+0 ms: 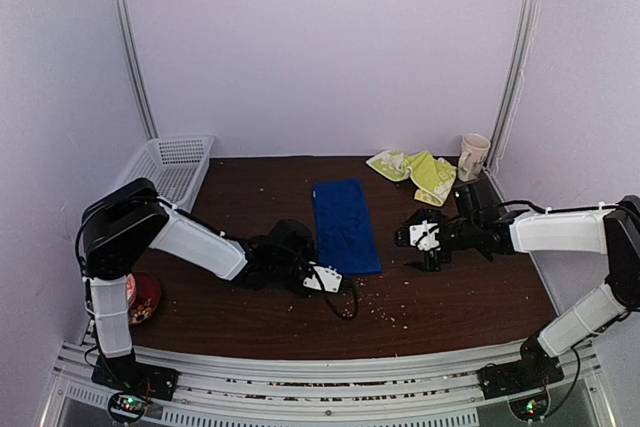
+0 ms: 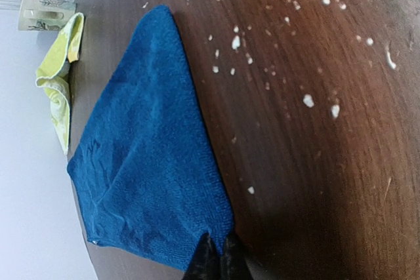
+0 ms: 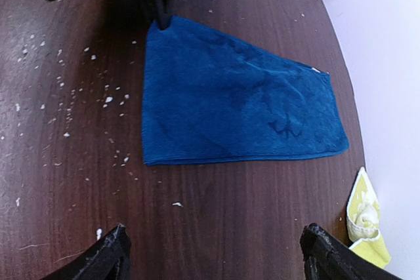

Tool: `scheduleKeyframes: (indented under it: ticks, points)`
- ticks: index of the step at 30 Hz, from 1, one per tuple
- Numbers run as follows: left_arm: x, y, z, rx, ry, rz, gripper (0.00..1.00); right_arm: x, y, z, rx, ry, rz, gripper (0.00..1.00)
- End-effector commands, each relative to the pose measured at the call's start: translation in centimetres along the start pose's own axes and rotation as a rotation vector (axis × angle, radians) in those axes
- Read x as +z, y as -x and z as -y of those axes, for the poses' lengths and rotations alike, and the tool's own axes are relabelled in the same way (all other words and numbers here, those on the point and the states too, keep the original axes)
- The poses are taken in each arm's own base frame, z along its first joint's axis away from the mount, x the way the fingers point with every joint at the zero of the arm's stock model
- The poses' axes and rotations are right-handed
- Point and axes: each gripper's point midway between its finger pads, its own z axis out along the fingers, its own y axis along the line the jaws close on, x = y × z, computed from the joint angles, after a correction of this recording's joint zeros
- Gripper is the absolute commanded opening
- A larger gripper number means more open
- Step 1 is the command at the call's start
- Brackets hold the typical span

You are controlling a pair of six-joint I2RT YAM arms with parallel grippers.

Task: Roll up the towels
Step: Pass from the left arm to the right

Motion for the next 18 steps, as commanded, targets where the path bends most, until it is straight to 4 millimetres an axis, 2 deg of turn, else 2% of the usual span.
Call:
scheduleKeyframes:
  ticks: [1,7,11,18]
  points:
    - [0.2,0.0,0.3,-0.023,-0.017,-0.005,0.0,0.2,0.1,-2.2,-0.1,0.065,0.057,0.9]
    - [-0.7,0.8,0.4,-0.061,-0.044,0.035,0.0,0.8,-0.1,-3.4,-0.127,0.102,0.077,0.86]
    - [-1.4,1.5,0.5,-0.103,-0.073,0.075,0.0,2.0,-0.3,-4.1,-0.114,0.108,0.069,0.83]
    - [-2.5,2.6,-1.5,-0.21,-0.09,0.173,0.0,4.2,-0.6,-5.3,-0.156,0.092,0.007,0.82]
